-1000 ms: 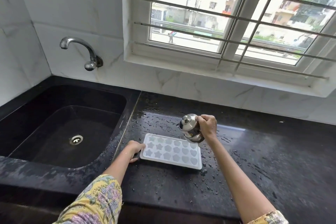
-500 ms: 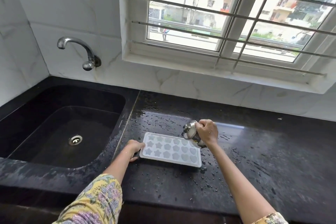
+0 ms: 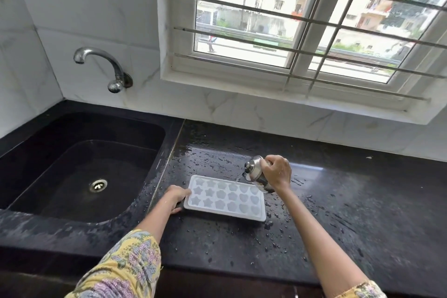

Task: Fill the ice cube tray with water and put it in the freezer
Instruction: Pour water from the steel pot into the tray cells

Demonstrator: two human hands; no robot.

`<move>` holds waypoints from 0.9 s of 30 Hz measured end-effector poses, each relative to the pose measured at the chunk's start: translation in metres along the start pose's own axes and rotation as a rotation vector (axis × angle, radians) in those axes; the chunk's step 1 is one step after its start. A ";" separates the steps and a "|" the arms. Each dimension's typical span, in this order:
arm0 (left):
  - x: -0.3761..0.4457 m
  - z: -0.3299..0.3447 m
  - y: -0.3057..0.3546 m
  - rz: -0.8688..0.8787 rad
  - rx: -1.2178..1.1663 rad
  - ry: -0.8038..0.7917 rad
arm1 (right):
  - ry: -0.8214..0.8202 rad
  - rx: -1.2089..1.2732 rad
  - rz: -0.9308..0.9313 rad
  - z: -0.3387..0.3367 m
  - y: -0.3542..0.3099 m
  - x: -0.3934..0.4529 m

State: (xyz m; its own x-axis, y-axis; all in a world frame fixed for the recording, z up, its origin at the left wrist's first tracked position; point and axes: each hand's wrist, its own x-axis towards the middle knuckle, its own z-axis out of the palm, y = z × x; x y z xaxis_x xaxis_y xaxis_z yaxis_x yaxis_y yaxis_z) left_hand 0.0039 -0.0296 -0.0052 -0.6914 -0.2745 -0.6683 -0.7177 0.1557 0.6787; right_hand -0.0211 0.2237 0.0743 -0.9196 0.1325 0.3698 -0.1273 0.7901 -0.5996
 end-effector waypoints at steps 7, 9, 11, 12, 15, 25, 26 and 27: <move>0.000 0.001 0.000 -0.001 -0.020 0.008 | -0.012 -0.001 -0.010 -0.002 0.000 0.000; 0.001 0.001 -0.001 -0.002 -0.016 0.005 | -0.012 -0.009 0.000 -0.001 0.002 -0.001; 0.001 0.001 -0.001 -0.004 -0.015 0.000 | -0.020 -0.017 0.011 0.000 0.003 -0.001; 0.001 0.001 -0.001 -0.004 -0.015 0.000 | -0.024 -0.020 0.011 -0.001 0.003 -0.002; 0.000 0.002 0.000 -0.004 -0.018 0.006 | -0.025 -0.019 0.006 -0.001 0.001 -0.005; 0.000 0.001 -0.001 -0.007 -0.001 0.023 | 0.027 0.141 0.139 -0.002 0.001 -0.004; 0.000 0.001 -0.001 -0.005 0.000 0.023 | 0.045 0.169 0.161 -0.003 0.002 -0.003; 0.000 0.001 -0.001 -0.003 0.001 0.024 | 0.061 0.188 0.174 -0.004 0.003 -0.001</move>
State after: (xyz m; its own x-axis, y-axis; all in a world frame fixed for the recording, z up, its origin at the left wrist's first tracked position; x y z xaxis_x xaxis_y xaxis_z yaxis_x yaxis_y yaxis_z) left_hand 0.0045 -0.0286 -0.0057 -0.6869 -0.2980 -0.6628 -0.7201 0.1556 0.6763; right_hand -0.0188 0.2284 0.0754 -0.9104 0.2969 0.2881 -0.0409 0.6283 -0.7769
